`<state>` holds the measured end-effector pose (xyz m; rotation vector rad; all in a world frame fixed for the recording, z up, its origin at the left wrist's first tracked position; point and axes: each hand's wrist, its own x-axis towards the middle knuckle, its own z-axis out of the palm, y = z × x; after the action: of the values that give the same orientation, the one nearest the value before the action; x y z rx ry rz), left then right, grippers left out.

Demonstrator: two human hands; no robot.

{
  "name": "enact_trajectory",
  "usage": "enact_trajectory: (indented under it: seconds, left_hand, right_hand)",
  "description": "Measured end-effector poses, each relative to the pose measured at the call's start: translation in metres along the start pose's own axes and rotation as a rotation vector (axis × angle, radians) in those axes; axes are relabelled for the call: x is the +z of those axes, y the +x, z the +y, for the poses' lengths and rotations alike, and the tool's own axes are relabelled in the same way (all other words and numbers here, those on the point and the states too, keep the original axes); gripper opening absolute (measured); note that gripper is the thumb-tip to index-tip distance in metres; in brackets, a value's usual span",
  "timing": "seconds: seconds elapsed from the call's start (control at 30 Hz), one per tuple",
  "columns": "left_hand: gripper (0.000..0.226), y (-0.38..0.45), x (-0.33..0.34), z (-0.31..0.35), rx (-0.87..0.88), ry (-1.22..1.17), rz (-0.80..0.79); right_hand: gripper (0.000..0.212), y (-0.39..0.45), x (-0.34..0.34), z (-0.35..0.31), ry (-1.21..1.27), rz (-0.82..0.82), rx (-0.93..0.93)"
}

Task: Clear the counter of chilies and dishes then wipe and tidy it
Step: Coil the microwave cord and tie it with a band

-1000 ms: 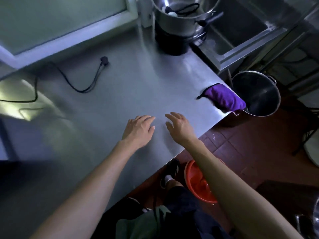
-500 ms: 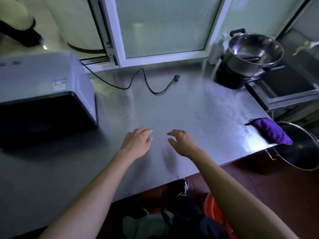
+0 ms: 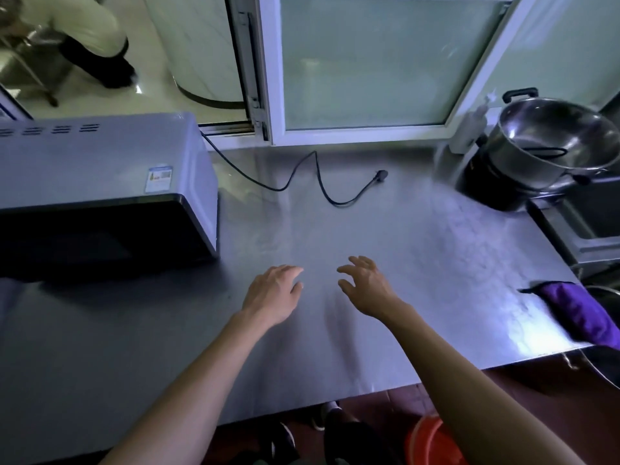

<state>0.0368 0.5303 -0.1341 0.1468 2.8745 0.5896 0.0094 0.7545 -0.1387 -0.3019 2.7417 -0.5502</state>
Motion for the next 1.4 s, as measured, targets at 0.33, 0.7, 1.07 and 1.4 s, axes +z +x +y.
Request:
enact_trajectory:
  seconds: [0.33,0.7,1.07,1.4]
  left_hand:
    - [0.047,0.103,-0.017,0.011,-0.076,-0.024,0.026]
    - [0.055,0.22,-0.034,0.013,-0.109,0.01,0.078]
    - [0.065,0.319,-0.04,0.002,-0.299,-0.017,0.024]
    - [0.013,0.309,-0.036,0.0,-0.325,-0.326,0.234]
  right_hand:
    - [0.047,0.096,-0.027,0.033,0.123,0.022,-0.069]
    - [0.047,0.202,-0.048,0.062,0.225,0.016,-0.105]
    - [0.04,0.261,-0.049,0.07,0.327,0.061,-0.131]
    - [0.046,0.261,-0.044,0.066,0.343,0.074,-0.097]
